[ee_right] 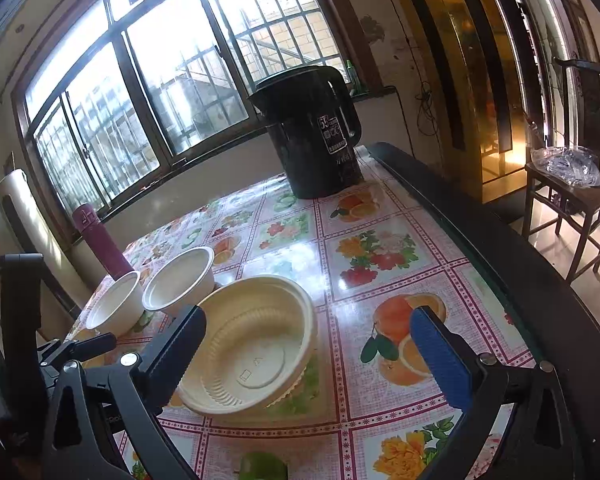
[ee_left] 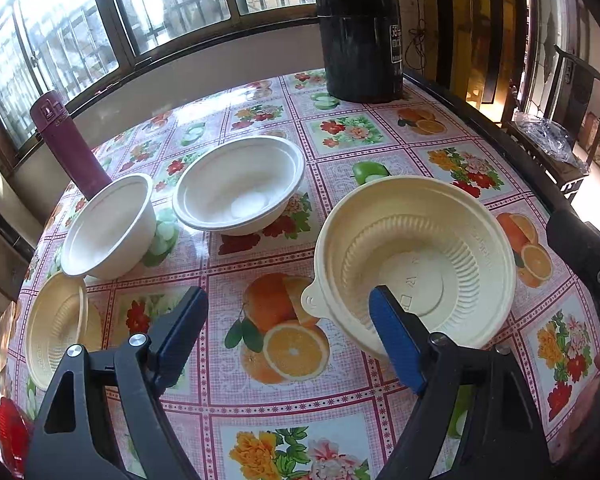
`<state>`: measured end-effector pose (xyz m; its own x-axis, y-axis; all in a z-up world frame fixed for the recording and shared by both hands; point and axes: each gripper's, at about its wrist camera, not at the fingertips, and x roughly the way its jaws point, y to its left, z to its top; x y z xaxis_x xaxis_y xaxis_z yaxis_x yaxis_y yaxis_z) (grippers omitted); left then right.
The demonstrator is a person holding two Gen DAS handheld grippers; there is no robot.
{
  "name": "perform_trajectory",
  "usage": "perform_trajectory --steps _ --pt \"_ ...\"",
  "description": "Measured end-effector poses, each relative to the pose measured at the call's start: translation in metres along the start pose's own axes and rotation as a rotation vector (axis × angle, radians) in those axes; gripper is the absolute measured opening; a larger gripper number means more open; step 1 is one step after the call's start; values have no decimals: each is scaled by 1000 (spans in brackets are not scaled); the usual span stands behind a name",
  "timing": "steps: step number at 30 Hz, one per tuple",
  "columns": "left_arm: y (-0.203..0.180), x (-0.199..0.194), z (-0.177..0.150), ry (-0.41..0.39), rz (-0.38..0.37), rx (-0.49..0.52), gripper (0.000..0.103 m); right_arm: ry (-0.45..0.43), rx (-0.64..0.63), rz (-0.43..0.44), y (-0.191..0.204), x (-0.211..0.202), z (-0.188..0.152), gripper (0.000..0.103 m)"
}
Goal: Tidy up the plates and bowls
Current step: 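Move the left gripper to the large beige bowl with a handle, then close the left gripper on the rim of the beige bowl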
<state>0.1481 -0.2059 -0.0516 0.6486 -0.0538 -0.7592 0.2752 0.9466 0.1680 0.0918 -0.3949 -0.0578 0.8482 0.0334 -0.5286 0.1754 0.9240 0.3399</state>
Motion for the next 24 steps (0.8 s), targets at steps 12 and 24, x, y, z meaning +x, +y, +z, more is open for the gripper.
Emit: perform_trajectory --steps 12,24 --pt "-5 27 1 52 -31 -11 83 52 3 -10 3 18 -4 103" --pt "-9 53 -3 121 -62 -22 83 78 -10 -27 7 31 -7 102"
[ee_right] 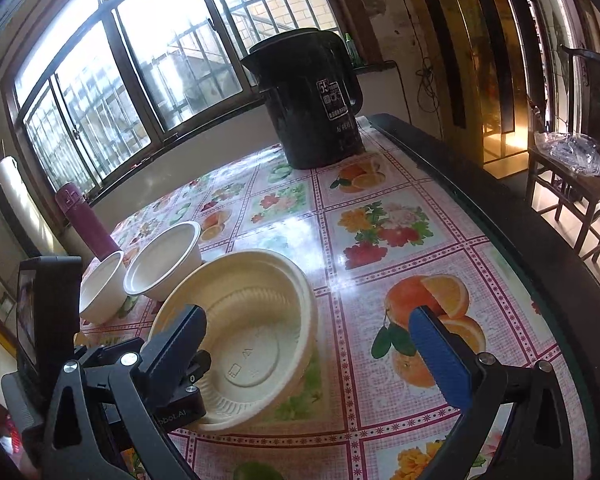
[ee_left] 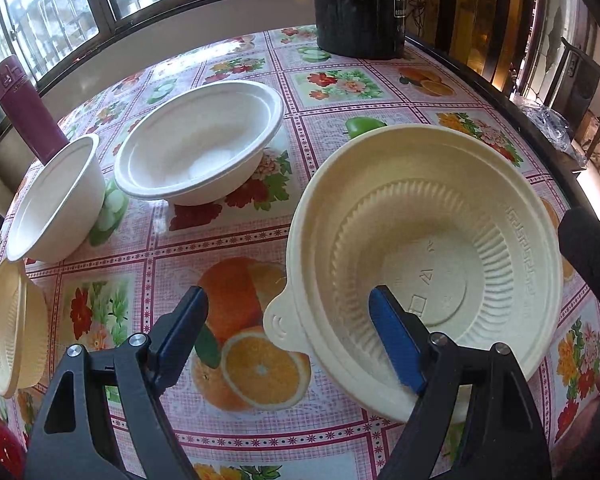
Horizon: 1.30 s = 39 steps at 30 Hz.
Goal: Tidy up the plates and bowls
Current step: 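Close the left gripper on the rim of the beige bowl, then carry the beige bowl onto the stacked red plates and open the left gripper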
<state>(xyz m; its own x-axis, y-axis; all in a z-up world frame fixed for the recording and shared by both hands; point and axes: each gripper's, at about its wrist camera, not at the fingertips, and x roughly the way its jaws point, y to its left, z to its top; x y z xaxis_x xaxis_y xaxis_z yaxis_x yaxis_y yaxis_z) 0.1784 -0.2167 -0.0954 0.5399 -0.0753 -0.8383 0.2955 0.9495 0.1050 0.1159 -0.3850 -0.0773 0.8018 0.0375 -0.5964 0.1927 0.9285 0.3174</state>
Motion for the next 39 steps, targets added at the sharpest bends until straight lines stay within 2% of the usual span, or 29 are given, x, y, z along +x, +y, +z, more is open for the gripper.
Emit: perform_trajectory --steps 4,9,12,14,17,18,19,20,21,23,25,28,33,39 --pt "0 0 -1 -3 2 -2 83 -2 -8 -3 1 0 0 97" --pt "1 -1 -1 -5 -6 -5 83 -2 -10 -5 1 0 1 96" --pt "1 0 0 -1 -11 -8 83 -6 -23 -6 2 0 1 90" --pt "1 0 0 -4 -13 -5 83 16 -29 -8 3 4 1 82" --pt "0 0 -1 -5 -19 5 82 57 -19 -2 1 13 -1 62" --pt "0 1 -1 -5 -23 8 78 66 -11 2 -1 15 -1 51" --pt "-1 1 -1 -2 -28 8 68 75 -7 7 -2 16 -2 40" --pt "-1 1 -1 3 -36 6 60 82 -8 7 -2 17 -2 34" --pt "-1 1 -1 3 -46 3 58 87 -11 2 -3 19 -3 28" --pt "-2 0 -1 1 -62 11 45 95 -16 0 -2 20 -5 26" --pt "-3 -2 -2 6 -76 11 38 96 -28 7 0 20 -6 20" --pt "-2 -4 -3 3 -78 1 36 96 -57 4 6 19 -9 13" --pt "6 -7 -8 20 -89 -20 33 108 -66 15 11 17 -13 13" --pt "26 -25 -26 21 -36 -34 33 120 -138 14 41 7 -29 13"
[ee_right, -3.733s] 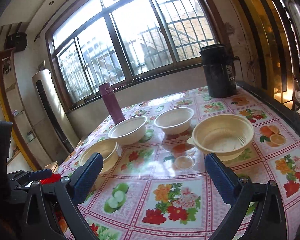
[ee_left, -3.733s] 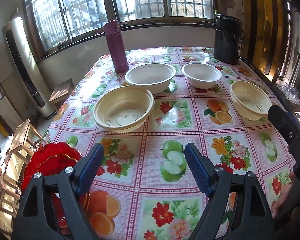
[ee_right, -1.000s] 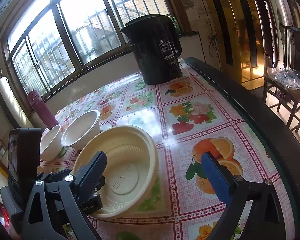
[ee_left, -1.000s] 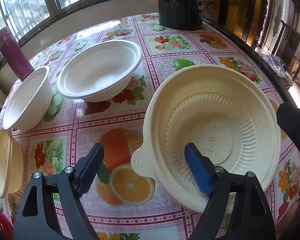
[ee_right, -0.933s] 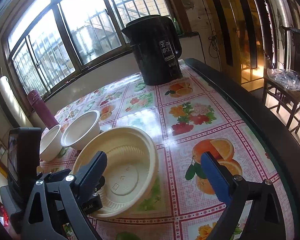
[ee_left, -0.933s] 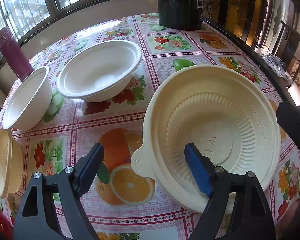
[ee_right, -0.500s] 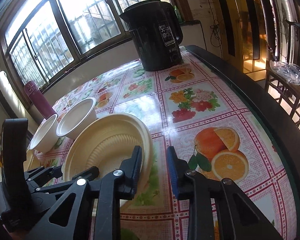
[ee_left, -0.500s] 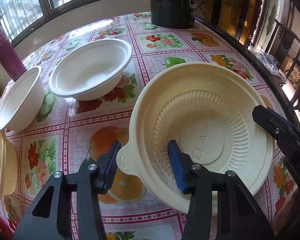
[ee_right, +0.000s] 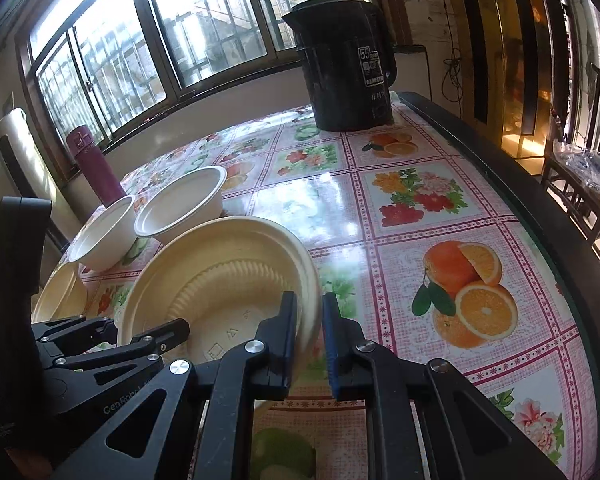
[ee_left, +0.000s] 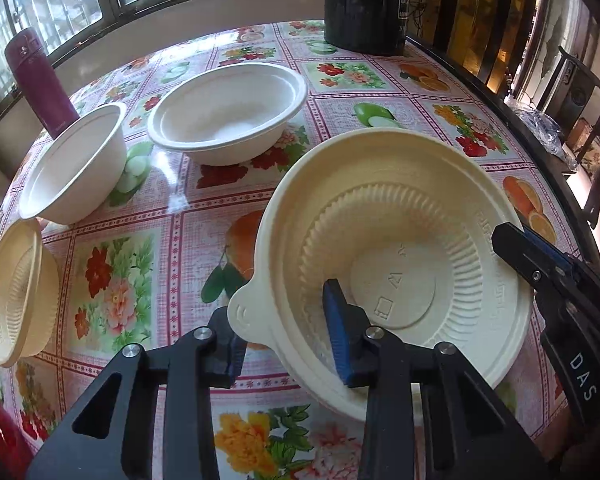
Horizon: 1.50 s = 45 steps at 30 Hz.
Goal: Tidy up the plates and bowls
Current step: 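Carry the beige bowl onto the stacked red plates and open the left gripper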
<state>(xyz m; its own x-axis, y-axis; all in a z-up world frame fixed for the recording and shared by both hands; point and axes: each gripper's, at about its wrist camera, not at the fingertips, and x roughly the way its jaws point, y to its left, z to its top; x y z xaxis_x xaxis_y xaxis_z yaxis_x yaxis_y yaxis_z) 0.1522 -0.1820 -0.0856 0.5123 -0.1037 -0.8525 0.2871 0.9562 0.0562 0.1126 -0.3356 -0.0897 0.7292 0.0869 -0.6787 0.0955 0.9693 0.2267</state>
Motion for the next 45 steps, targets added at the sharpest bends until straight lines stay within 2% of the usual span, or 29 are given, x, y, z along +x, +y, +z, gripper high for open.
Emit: perform_trajectory --steps 6,12,24,27,30,36,40,45 --pt "39 -30 -33 3 71 -44 33 20 -41 54 48 -17 -21 13" --pt "93 -71 -77 -19 141 -121 33 24 -117 139 114 -38 -39 13" --pt "236 -156 -168 -88 285 -356 33 -4 -329 363 289 -73 -78 13" --pt "259 -166 -191 -82 315 -393 33 4 -382 421 327 -75 -92 13" --pt "279 -170 -211 -81 361 -430 32 6 -440 441 361 -75 -110 13" --pt "313 -161 -238 -41 362 -500 31 51 -518 459 399 -65 -142 14" --pt "321 -155 -250 -18 360 -512 31 72 -538 454 409 -58 -155 14" --pt "321 -148 -255 6 344 -509 31 46 -567 432 411 -56 -166 14"
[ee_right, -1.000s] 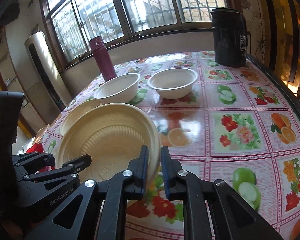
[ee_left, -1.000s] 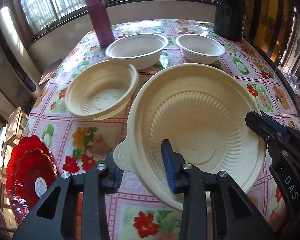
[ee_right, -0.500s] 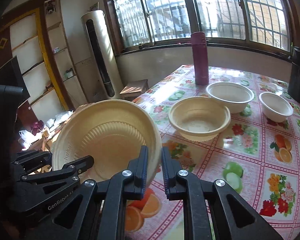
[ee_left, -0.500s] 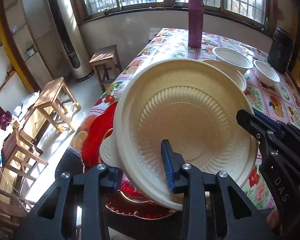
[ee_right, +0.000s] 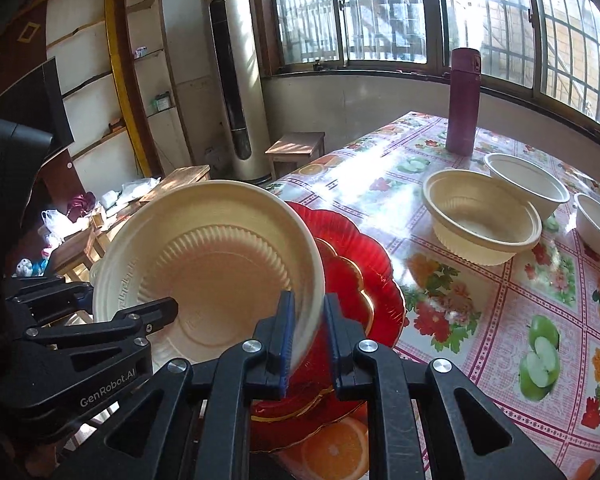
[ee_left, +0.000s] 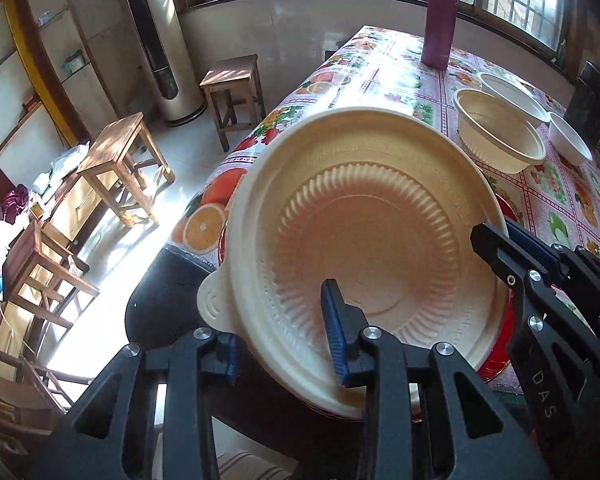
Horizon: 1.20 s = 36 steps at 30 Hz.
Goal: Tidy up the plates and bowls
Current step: 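Carry the beige bowl onto the stacked red plates and open the left gripper, then move the left gripper to a white bowl beside the kettle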
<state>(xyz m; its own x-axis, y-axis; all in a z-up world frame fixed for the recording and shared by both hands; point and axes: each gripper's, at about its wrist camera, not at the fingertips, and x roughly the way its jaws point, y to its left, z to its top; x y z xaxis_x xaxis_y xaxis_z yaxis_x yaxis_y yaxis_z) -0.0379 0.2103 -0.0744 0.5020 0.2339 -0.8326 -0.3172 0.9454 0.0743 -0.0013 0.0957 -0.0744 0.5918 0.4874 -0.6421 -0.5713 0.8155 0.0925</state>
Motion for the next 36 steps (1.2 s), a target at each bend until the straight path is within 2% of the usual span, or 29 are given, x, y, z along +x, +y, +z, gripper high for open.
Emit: perform_trajectory --steps 3,6,7,8,9,10,11,13,16,20,25,30,33,36 --pt "0 -4 1 -16 12 3 32 -19 -12 -33 -4 -1 -3 16" --pt "5 -8 2 -33 7 -10 35 -25 27 -16 -15 -5 -4 19" --pt "6 -10 3 -42 5 -17 36 -25 38 -16 -19 -6 -4 29" --pt "7 -12 4 -52 31 -22 46 -22 53 -14 -23 -8 -3 36" --pt "8 -15 5 -75 76 -28 55 -26 72 -3 -30 -10 -3 51" --pt "9 -21 5 -115 108 -31 71 -43 95 8 -37 -15 -2 61" --pt "10 -27 6 -158 131 -34 77 -65 117 15 -46 -20 -1 65" --pt "14 -42 7 -229 172 -47 77 -99 155 22 -63 -30 1 81" --pt "16 -62 11 -325 186 -68 80 -147 235 -2 -99 -46 2 87" --pt "-8 -78 21 -364 103 -18 82 -158 340 -56 -156 -61 3 87" --pt "-76 -69 35 -289 -48 110 82 -171 471 -125 -225 -81 -8 87" --pt "-151 -47 40 -151 -196 226 82 -170 548 -213 -284 -94 -24 87" --pt "-194 -34 34 -78 -237 296 82 -160 595 -257 -317 -98 -38 87" --pt "-234 -25 30 -26 -252 374 82 -152 675 -239 -349 -104 -45 87"
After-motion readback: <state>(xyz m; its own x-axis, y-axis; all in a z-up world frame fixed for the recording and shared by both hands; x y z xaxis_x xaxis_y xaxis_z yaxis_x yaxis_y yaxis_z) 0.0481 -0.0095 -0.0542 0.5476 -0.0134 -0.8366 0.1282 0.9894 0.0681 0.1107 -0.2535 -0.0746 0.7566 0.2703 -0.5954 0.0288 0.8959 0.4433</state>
